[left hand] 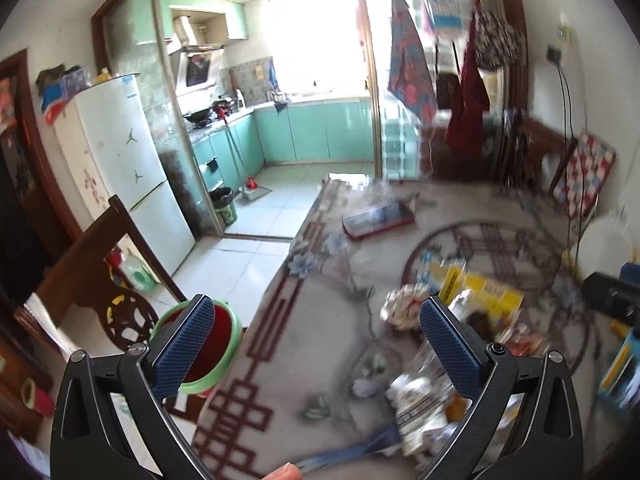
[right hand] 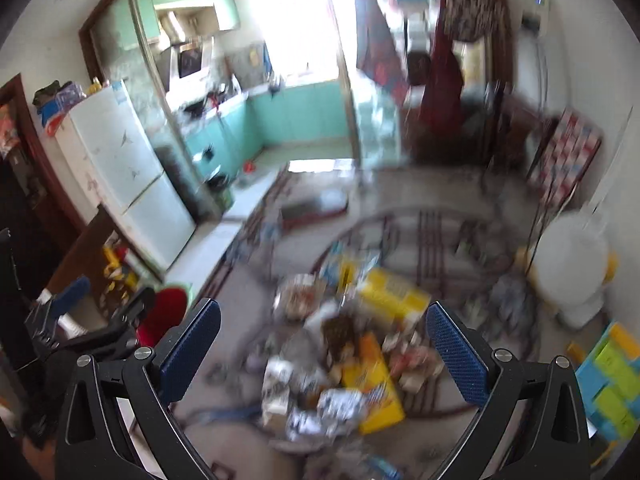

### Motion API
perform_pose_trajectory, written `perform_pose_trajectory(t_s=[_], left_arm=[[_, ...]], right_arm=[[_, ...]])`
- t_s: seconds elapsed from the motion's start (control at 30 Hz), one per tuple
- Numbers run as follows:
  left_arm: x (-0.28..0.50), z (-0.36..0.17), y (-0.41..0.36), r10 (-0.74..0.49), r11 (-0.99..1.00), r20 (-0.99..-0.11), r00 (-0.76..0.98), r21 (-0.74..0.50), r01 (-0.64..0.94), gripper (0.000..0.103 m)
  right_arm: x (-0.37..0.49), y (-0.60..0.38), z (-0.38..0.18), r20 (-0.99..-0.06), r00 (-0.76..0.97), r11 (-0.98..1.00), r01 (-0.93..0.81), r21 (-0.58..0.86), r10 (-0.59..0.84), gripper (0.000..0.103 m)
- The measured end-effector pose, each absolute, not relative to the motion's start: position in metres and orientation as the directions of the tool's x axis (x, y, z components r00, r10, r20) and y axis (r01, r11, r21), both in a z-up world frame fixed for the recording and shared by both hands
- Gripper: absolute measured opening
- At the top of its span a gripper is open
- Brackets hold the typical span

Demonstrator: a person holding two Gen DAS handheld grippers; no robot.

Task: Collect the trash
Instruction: 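Grasp the white paper cup with the left gripper while the right gripper grasps crumpled foil, then carry cup and foil over the red bucket and open both grippers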

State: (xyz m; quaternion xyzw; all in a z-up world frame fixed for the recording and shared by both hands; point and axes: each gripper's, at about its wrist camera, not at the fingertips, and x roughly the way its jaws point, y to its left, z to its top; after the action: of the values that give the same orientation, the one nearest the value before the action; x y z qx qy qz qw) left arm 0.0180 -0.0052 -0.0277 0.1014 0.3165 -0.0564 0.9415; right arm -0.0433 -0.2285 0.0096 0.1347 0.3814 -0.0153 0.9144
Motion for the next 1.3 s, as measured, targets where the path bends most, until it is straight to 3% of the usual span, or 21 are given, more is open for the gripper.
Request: perform_pose_trajectory(t_s=[0.1, 0.23, 0.33, 0.47, 0.57, 0.6, 0.7, 0.77, 1.2, 1.23, 1.3], left_arm=[[0.024, -0.07, -0.003, -0.082, 0.957, -0.718, 0.691, 0.137, 0.256, 0.103], [0.027, -0.123, -0.006, -0.026, 0.956, -0.79, 0.613, 0.16, 0.246, 0.103], [0.036, -0.148, -0.013, -0.134, 0.956, -0.872, 0.471, 0.011, 0.293, 0.103], [0.042, -0.172, -0.033, -0.24, 0.943, -0.902, 0.358, -0.13, 0.306, 0.1], [0.045, -0.178, -0.045, -0.3, 0.926, -0.898, 0.323, -0.192, 0.326, 0.082], [0.045, -0.179, -0.048, -0.315, 0.92, -0.897, 0.311, -0.208, 0.334, 0.059], [0.044, -0.177, -0.044, -0.342, 0.911, -0.888, 0.308, -0.233, 0.339, 0.031], [0.042, -0.171, -0.036, -0.365, 0.909, -0.88, 0.306, -0.265, 0.322, 0.031], [0.028, -0.133, 0.022, -0.271, 0.959, -0.849, 0.453, -0.197, 0.204, 0.03], [0.028, -0.131, 0.023, -0.265, 0.961, -0.849, 0.458, -0.195, 0.195, 0.03], [0.025, -0.127, 0.029, -0.25, 0.966, -0.849, 0.465, -0.185, 0.182, 0.03]], right_arm=[[-0.051, -0.233, -0.025, -0.735, 0.677, 0.966, 0.17, 0.196, 0.031, 0.103], [-0.059, -0.237, -0.07, -0.794, 0.601, 0.972, 0.227, 0.06, -0.091, 0.103], [-0.057, -0.251, -0.106, -0.864, 0.494, 0.964, 0.262, 0.044, -0.094, 0.103], [-0.067, -0.261, -0.123, -0.878, 0.477, 0.963, 0.255, 0.085, -0.049, 0.103], [-0.07, -0.261, -0.122, -0.87, 0.493, 0.97, 0.213, 0.119, -0.001, 0.102], [-0.071, -0.262, -0.121, -0.866, 0.5, 0.969, 0.205, 0.135, 0.015, 0.102], [-0.071, -0.257, -0.117, -0.856, 0.512, 0.971, 0.168, 0.173, 0.064, 0.09], [-0.067, -0.251, -0.118, -0.859, 0.505, 0.974, 0.138, 0.18, 0.087, 0.076], [-0.03, -0.216, -0.159, -0.881, 0.413, 0.967, 0.004, 0.255, 0.23, 0.075], [-0.028, -0.214, -0.163, -0.886, 0.4, 0.967, -0.004, 0.253, 0.233, 0.072], [-0.025, -0.21, -0.172, -0.895, 0.373, 0.966, -0.017, 0.257, 0.245, 0.043]])
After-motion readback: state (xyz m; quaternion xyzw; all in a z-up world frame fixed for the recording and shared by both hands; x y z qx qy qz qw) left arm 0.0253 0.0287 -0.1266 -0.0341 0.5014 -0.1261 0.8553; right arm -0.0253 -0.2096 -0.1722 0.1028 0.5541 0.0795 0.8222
